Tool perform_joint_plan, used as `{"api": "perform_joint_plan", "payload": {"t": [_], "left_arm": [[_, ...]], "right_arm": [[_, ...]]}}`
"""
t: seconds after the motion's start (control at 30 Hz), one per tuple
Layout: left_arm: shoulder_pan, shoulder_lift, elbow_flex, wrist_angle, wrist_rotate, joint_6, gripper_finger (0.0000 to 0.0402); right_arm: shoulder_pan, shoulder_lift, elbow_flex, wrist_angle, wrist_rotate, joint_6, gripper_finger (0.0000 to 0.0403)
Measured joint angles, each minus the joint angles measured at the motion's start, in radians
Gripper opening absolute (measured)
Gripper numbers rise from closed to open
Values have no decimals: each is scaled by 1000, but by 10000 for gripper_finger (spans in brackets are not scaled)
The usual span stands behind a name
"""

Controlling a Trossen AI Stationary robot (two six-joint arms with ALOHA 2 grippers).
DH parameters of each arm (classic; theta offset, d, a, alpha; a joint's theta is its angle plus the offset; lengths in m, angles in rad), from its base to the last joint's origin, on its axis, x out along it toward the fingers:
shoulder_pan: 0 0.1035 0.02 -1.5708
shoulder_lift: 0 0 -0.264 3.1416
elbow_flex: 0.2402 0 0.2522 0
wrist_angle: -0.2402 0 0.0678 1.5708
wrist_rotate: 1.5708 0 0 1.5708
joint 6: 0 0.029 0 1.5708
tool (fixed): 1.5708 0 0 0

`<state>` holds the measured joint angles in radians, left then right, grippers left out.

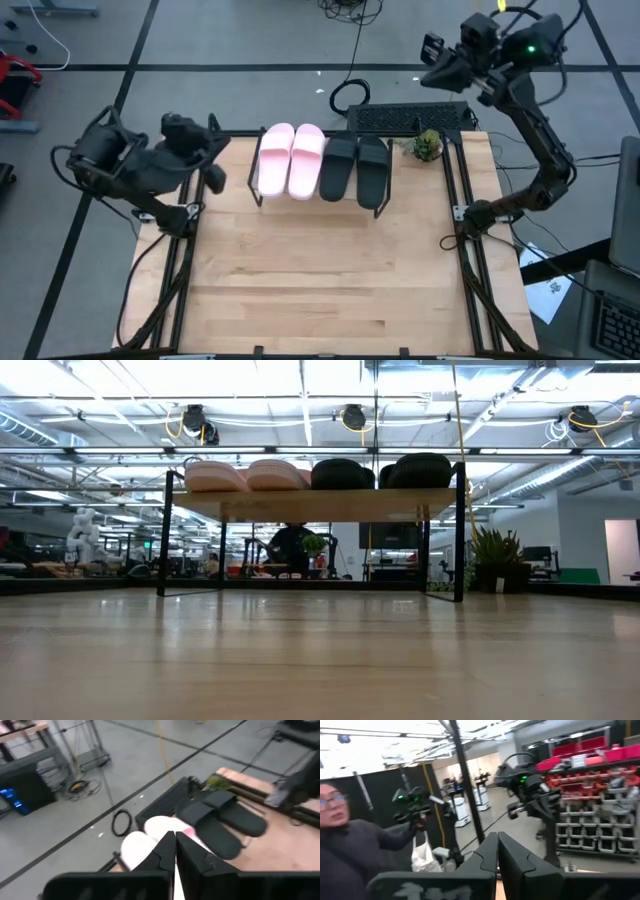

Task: Pick and place slides into the shelf
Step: Return to Home position

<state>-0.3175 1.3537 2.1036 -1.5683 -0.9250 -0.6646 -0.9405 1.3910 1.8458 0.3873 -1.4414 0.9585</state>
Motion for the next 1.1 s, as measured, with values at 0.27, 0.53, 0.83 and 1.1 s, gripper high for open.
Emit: {"api": "perform_joint_plan", "payload": {"t": [0.27,0.53,0.83,1.1], "left_arm": [[-239,-31,-109,1,-144,-123,4],[-435,-130,-496,155,-339,-452,1],[-347,-180,-860,698,-241,-197,1],[-229,-374,-1150,1034,-130,32,0]], "right_arm": [[112,-99,-54,-181,-29,-95,5],[171,-306,-405,-198,99,-289,1],[171,-459,-738,-170,268,-380,0],[108,-534,-955,-166,287,-330,0]]}}
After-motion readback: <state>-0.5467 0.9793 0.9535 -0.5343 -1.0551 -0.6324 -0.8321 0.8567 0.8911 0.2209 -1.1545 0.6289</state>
